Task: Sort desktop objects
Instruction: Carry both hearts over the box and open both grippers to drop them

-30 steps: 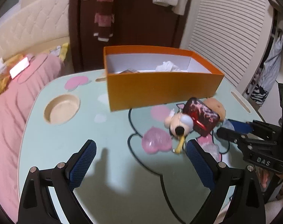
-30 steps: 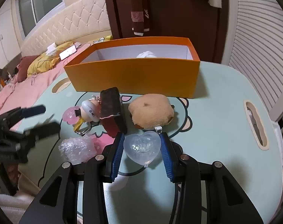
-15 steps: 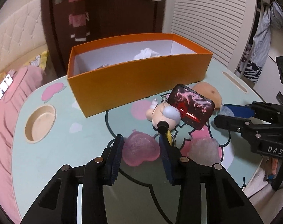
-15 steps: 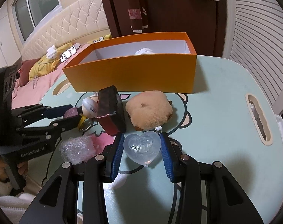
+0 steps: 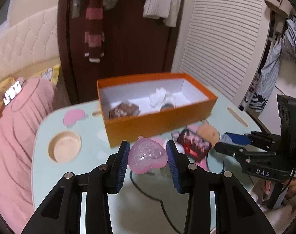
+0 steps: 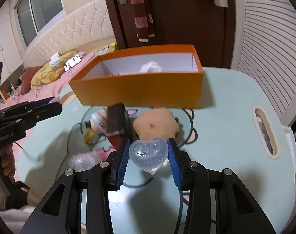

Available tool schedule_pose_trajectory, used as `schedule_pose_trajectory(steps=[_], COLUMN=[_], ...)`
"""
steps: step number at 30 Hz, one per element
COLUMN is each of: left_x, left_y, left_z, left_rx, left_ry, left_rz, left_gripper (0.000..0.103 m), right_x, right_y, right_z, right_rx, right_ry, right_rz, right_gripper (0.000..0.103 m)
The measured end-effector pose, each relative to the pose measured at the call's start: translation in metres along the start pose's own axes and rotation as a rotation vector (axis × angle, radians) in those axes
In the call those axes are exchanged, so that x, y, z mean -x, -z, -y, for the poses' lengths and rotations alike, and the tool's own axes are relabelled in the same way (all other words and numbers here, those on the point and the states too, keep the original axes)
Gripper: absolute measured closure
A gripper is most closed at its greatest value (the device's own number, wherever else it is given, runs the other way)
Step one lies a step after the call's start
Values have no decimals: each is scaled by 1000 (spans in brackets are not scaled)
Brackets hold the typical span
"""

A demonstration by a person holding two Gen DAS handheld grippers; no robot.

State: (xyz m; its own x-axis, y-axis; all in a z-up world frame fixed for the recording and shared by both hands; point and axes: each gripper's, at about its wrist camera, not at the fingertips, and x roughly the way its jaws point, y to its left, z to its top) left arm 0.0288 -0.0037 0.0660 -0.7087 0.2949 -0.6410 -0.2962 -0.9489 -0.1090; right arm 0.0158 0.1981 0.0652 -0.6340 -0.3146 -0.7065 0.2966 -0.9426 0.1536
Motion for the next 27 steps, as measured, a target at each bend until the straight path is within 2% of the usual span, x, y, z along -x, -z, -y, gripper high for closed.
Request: schedule_pose_trajectory(steps=[7,12,19,24,27], left_x=[-18,-51,-103,-119,-124], left_y=[-44,-74,-95,-99,-99], left_z=[-1,-6,-20,-30,-36], left_rx=[-19,-25,7,47,68], left_ry=[23,28,40,33,29], left_rz=[41,19,-59,-75,-76], left_gripper=[66,66,66,66,58], right_x=[4,-6,-61,-85,-95], right_y=[-41,-89,-139,-153,-156], right_z=[2,5,20,20,24], right_rx=[-14,5,-23,-22,-47], right_ry=[-21,5,15,11,-4], right_rz=[72,133,53,20,4], right_gripper=[62,62,62,62,62])
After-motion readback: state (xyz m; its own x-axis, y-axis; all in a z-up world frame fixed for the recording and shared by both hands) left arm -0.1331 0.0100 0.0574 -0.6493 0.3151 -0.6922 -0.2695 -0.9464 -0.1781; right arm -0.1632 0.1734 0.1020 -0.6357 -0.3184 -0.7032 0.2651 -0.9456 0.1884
